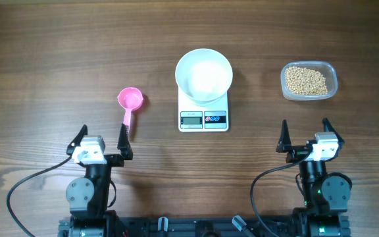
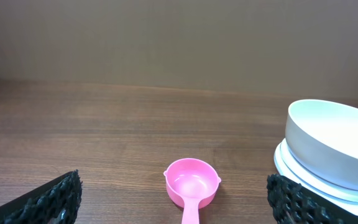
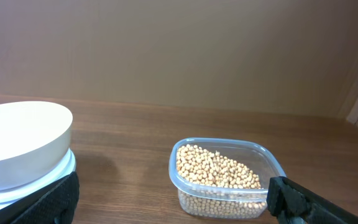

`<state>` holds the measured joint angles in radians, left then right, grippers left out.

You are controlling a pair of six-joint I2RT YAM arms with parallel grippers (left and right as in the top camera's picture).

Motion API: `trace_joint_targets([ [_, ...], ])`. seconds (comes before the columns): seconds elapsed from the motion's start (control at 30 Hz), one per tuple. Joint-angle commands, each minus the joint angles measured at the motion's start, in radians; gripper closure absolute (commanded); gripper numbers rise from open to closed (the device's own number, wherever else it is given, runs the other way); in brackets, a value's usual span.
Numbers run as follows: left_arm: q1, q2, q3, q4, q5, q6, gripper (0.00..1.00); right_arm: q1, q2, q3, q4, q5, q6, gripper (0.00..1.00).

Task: Scoop item into bowl and weigh 150g on scale
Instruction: 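Raise the left gripper and move it toward the pink scoop, then lower the left gripper onto the pink scoop handle and close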

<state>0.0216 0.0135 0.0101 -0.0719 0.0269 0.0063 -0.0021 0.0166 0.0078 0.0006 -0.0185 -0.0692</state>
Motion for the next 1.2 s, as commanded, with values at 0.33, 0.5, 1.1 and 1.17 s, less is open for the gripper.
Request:
trace_joint_targets([
  [0.33,0.002,-0.007,-0.005,-0.005,0.002,0.016,0.00,0.005,-0.001,-0.003,0.002,-0.009,-0.007,0.00],
  [0.5,0.002,-0.007,-0.005,0.002,0.066,-0.035,0.00,0.005,-0.001,-0.003,0.002,-0.009,-0.007,0.00],
  [1.1,0.003,0.070,0.336,0.266,0.541,-0.167,0.00,0.005,-0.001,-0.003,0.002,-0.009,-0.007,0.00],
  [1.17,0.004,0.195,0.543,0.000,0.541,-0.164,0.00,0.005,-0.001,-0.003,0.002,-0.009,-0.007,0.00],
])
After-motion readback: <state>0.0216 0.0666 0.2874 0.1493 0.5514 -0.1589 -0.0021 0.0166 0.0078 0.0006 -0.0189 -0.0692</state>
